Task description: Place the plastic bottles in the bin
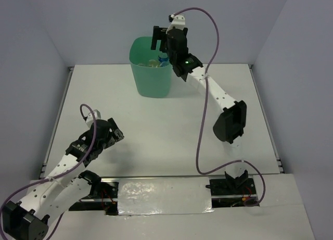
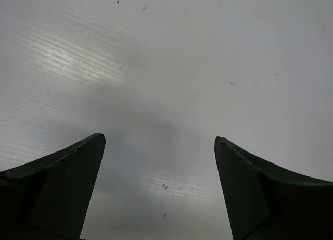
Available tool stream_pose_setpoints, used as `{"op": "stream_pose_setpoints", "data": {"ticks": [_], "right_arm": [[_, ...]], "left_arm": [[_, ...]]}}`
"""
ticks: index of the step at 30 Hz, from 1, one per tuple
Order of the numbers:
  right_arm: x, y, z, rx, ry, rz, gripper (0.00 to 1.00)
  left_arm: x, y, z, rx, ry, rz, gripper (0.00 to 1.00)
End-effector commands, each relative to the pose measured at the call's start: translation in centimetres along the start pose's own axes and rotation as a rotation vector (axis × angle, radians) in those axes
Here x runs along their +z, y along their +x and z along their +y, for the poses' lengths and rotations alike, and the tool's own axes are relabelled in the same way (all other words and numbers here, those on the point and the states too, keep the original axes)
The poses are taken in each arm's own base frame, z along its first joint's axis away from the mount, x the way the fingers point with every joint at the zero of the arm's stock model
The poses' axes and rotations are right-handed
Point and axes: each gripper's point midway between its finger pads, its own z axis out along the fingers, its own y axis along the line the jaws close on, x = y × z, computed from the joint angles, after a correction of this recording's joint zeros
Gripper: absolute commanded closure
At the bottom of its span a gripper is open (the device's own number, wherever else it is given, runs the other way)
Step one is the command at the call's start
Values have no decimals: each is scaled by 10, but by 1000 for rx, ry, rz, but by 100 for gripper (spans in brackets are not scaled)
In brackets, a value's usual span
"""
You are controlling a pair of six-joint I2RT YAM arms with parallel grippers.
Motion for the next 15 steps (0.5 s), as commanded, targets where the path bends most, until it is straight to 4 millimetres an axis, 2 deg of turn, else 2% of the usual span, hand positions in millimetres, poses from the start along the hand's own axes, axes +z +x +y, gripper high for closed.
{"op": "stream_pose_setpoints", "data": {"ticks": [1, 3, 4, 5, 6, 7, 9, 10, 11, 12, 14, 15], "right_arm": [[-83, -70, -22, -11, -10, -28, 0], [-108, -61, -38, 16, 12, -8, 0], [-135, -46, -54, 20, 32, 23, 0], [-147, -35, -62, 29, 41, 43, 0], [-159, 9, -77, 42, 63, 130, 0], [-183, -1, -84, 73, 53, 106, 0], [-205, 24, -98, 95, 69, 140, 0], [-225, 48, -113, 126, 92, 159, 0], [-233, 61, -121, 128, 107, 170, 0], [-246, 100, -139, 106, 153, 229, 0], [-270, 115, -161, 135, 226, 237, 0], [-286, 136, -172, 171, 258, 253, 0]], "left_arm": [[-10, -23, -4, -34, -4, -74, 1], [-12, -27, -4, -46, -6, -87, 1], [-13, -28, -6, -48, 2, -88, 1], [-13, -30, -7, -50, 7, -92, 1], [-14, -32, -9, -56, 14, -98, 1], [-14, -33, -9, -59, 13, -100, 1], [-15, -37, -11, -69, 16, -116, 1], [-15, -38, -11, -75, 15, -121, 1], [-14, -40, -12, -74, 18, -124, 1], [-14, -40, -14, -72, 22, -125, 1], [-14, -41, -15, -71, 22, -123, 1], [-12, -41, -13, -76, 14, -128, 1]]}}
